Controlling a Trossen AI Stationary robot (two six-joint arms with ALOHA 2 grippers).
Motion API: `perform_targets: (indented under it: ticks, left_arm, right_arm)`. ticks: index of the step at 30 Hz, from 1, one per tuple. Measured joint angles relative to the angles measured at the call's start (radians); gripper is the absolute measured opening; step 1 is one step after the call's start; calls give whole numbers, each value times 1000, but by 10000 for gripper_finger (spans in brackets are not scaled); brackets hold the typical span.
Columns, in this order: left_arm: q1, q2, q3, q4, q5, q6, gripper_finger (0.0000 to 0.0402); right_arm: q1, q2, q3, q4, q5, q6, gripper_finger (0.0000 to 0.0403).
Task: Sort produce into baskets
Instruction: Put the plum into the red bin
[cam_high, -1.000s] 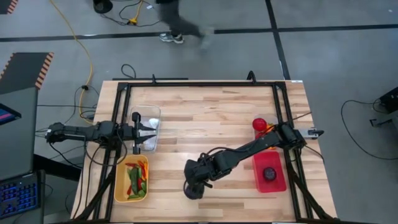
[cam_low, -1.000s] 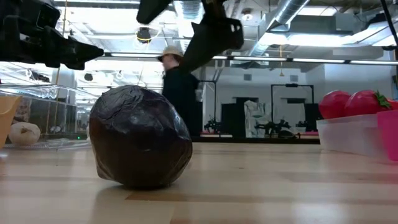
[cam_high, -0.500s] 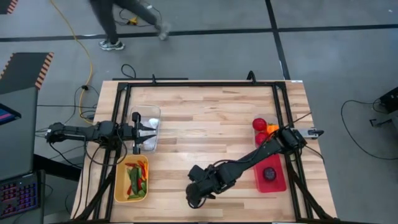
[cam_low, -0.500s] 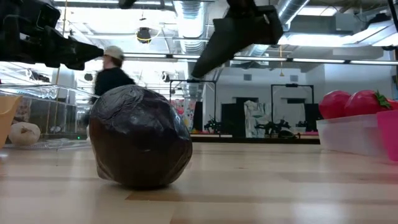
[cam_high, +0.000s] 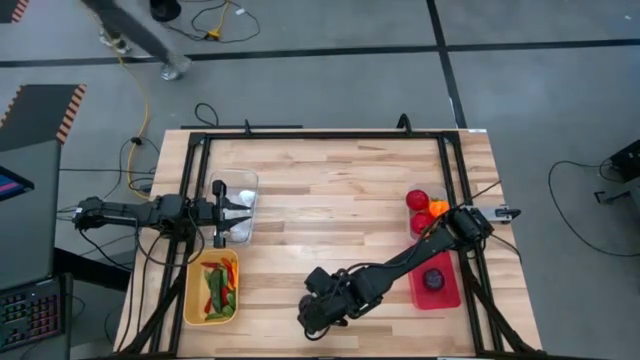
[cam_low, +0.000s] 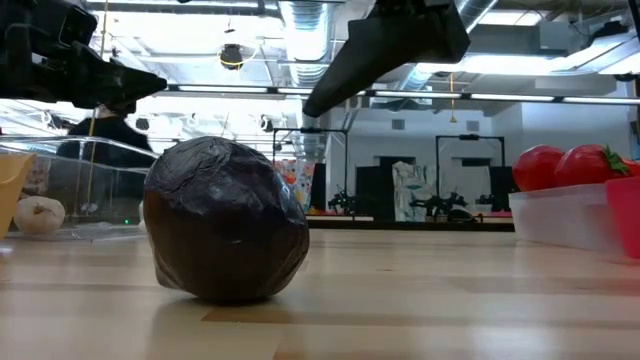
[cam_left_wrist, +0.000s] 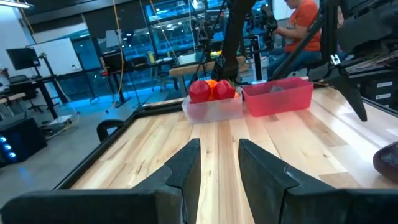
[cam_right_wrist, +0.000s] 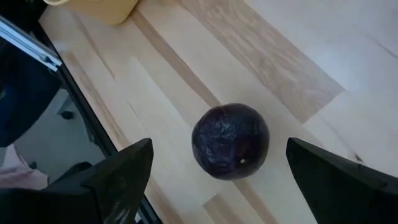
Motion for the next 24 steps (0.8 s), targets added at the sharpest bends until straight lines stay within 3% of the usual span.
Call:
perform_targets:
  ticks: [12,24]
  left_arm:
    - [0,0,0,0,0,0,96]
    - [0,0,0,0,0,0,96]
  right_arm:
    - [-6,97,0,123,-31,-33,395]
    - [-12,99,0,85,-27,-45,395]
